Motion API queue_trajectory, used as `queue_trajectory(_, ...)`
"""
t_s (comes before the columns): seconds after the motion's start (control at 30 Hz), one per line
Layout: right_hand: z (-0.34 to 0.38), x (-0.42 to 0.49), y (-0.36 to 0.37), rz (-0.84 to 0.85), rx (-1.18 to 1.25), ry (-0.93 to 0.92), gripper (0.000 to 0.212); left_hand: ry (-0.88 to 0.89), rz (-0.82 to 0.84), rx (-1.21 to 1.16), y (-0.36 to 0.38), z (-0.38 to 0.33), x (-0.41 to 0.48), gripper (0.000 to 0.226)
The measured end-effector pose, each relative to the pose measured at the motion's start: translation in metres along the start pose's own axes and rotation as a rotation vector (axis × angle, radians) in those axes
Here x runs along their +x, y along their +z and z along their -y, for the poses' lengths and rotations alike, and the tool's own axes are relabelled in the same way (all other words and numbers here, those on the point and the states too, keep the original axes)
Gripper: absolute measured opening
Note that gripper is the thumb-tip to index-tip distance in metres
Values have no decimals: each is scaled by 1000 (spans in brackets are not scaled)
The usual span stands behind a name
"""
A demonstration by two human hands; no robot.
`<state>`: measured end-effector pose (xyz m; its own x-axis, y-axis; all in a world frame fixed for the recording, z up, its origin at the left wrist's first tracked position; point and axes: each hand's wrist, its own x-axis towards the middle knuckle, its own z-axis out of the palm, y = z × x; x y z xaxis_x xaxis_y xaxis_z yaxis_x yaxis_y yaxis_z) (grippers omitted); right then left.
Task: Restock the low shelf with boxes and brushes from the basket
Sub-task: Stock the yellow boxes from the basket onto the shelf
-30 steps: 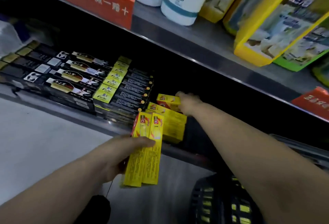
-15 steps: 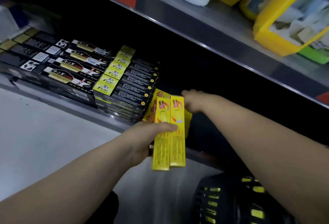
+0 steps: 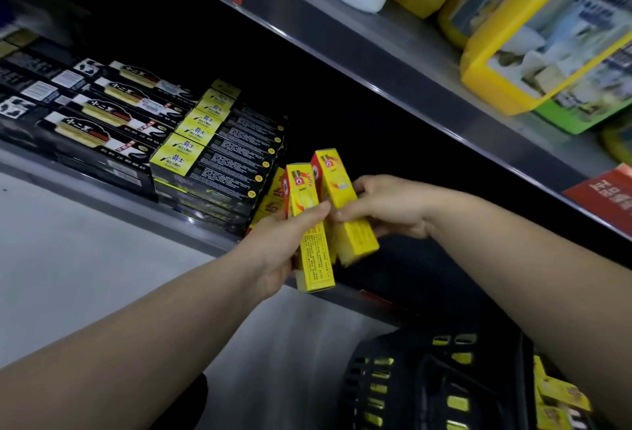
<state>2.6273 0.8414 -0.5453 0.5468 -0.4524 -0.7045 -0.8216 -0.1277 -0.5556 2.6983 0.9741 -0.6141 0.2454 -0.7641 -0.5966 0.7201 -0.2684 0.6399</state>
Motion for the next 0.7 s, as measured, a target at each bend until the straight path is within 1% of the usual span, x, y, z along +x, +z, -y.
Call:
queue_trajectory(0.03, 2, 10, -5, -98, -120, -10, 20, -19, -22, -13, -1, 4, 2, 34)
queue_trajectory(0.1, 6, 37, -15, -276, -502, -34, 39, -70, -59, -65, -2, 11, 4, 33)
queue_trajectory(0.13, 7, 51, -19, -335, -677, -46, 42, -91, -75, -87, -3, 14, 5, 34)
queue_trajectory(0.17, 5, 65, -22, -367, -771, -65, 42, -101, -91, -95, -3, 16, 7, 35)
queue_trajectory(0.23, -2, 93, -26, -359, -798, -117, 39, -83, -122, -85, -4, 18, 12, 32)
queue_trajectory(0.33, -13, 118, -20, -289, -647, -146, 33, -58, -135, -60, -7, 20, 19, 31)
queue_trajectory(0.37, -16, 123, -16, -266, -630, -145, 34, -47, -129, -45, -8, 22, 21, 27)
queue_trajectory(0.47, -22, 133, -3, -172, -692, -128, 47, -39, -112, -38, -9, 23, 23, 17)
queue_trajectory(0.53, -24, 134, 0, -147, -706, -113, 55, -44, -107, -52, -7, 22, 25, 8)
queue_trajectory(0.63, -21, 128, -3, -108, -772, -66, 61, -38, -70, -50, -4, 21, 25, 13)
queue_trajectory(0.7, -14, 119, -4, -81, -912, -14, 62, -31, -43, -35, -1, 20, 26, 13)
